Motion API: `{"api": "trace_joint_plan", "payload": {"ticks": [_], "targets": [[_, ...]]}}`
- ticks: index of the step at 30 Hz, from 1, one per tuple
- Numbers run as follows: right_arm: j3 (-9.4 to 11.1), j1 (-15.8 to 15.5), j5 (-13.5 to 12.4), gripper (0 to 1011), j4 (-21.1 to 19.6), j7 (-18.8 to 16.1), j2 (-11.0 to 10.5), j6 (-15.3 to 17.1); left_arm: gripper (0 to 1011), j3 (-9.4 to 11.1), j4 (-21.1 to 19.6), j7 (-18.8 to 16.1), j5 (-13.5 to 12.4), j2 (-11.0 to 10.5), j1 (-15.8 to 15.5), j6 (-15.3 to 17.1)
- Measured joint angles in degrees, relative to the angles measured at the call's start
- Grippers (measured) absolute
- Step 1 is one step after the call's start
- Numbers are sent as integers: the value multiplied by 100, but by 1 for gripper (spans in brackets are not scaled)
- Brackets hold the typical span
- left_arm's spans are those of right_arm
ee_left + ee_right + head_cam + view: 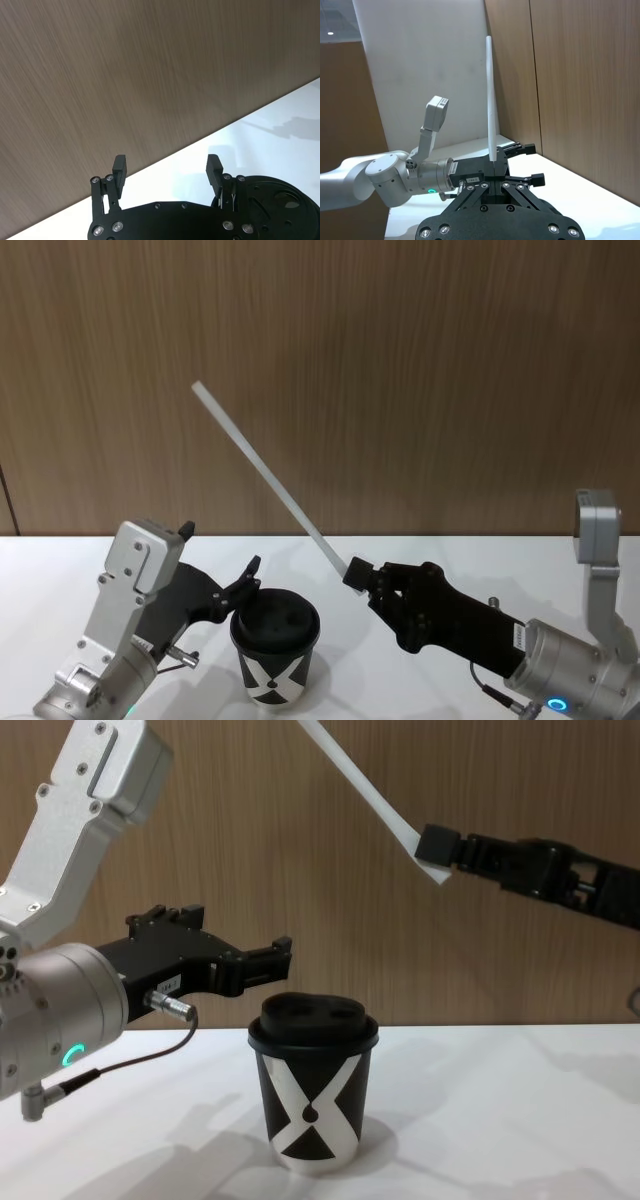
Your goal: Pick up the straw with one hand, pass it to the other hand, and insert it into the cup.
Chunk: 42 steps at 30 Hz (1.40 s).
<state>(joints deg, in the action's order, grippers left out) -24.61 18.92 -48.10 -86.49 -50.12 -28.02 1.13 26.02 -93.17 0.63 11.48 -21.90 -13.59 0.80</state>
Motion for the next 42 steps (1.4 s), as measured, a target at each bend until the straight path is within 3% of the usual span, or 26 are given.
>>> {"api": "trace_joint_plan", "payload": {"ticks": [10, 18, 28, 39, 42], "targets": [[-40, 79, -4, 0, 83, -24, 27, 22, 1000, -26, 0, 31, 24, 5, 1, -8], [-58, 111, -7, 0, 111, -30, 37, 29, 1000, -171, -44, 330, 356, 3, 7, -104], [-67, 130, -10, 0, 129, -36, 42, 34, 1000, -509, -262, 1039, 1164, -105, 86, -198], [-75, 137, -10, 0, 139, -38, 47, 36, 1000, -1055, -529, 2156, 2450, -406, 254, -196], [-75, 138, -10, 0, 140, -38, 48, 36, 1000, -1155, -563, 2344, 2679, -464, 286, -185]]}}
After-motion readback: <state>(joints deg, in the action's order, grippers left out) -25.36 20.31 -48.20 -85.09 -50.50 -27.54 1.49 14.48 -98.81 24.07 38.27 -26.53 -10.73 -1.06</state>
